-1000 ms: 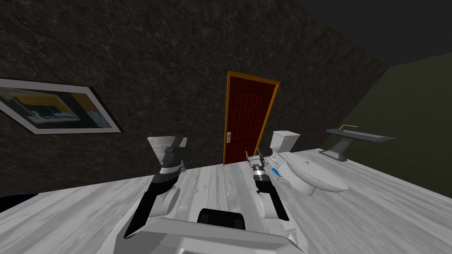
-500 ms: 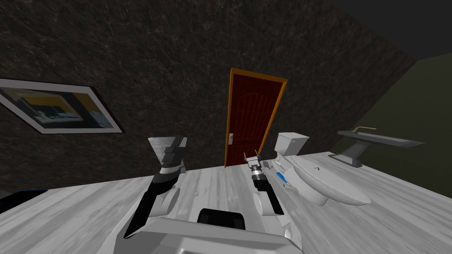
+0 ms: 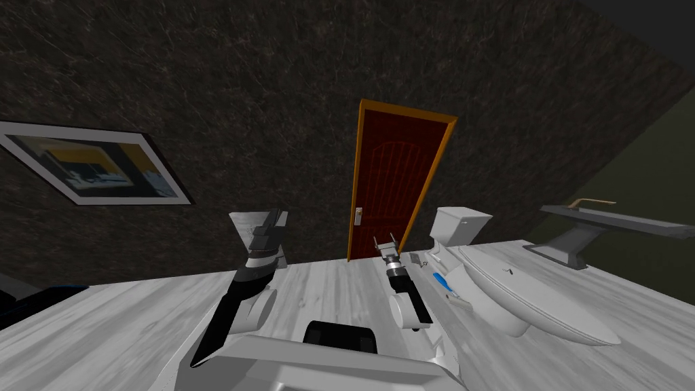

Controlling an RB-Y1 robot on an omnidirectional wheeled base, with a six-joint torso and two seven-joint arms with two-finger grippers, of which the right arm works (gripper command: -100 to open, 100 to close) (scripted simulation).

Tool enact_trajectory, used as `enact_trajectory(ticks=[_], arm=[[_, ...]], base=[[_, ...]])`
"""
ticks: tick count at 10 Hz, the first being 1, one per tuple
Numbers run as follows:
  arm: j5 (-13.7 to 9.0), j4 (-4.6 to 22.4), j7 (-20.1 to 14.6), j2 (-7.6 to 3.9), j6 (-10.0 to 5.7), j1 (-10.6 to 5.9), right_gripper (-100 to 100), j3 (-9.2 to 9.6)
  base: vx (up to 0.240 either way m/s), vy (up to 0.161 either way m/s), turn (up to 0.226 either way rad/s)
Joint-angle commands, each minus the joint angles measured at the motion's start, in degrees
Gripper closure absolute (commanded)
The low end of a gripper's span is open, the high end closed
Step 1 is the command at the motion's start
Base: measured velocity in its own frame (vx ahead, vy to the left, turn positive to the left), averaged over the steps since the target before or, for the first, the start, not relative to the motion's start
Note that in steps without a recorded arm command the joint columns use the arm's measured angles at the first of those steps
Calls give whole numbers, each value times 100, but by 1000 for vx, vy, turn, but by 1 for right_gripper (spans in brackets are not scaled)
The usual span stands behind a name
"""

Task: Pull the door open

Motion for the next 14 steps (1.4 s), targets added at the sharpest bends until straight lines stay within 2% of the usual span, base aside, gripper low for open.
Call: enact_trajectory(ticks=[1,14], arm=[[-65,201,-254,-39,18,-109,-100,20],[-519,1526,-1915,-363,64,-746,-100,166]], base=[[106,16,57],[99,14,51]])
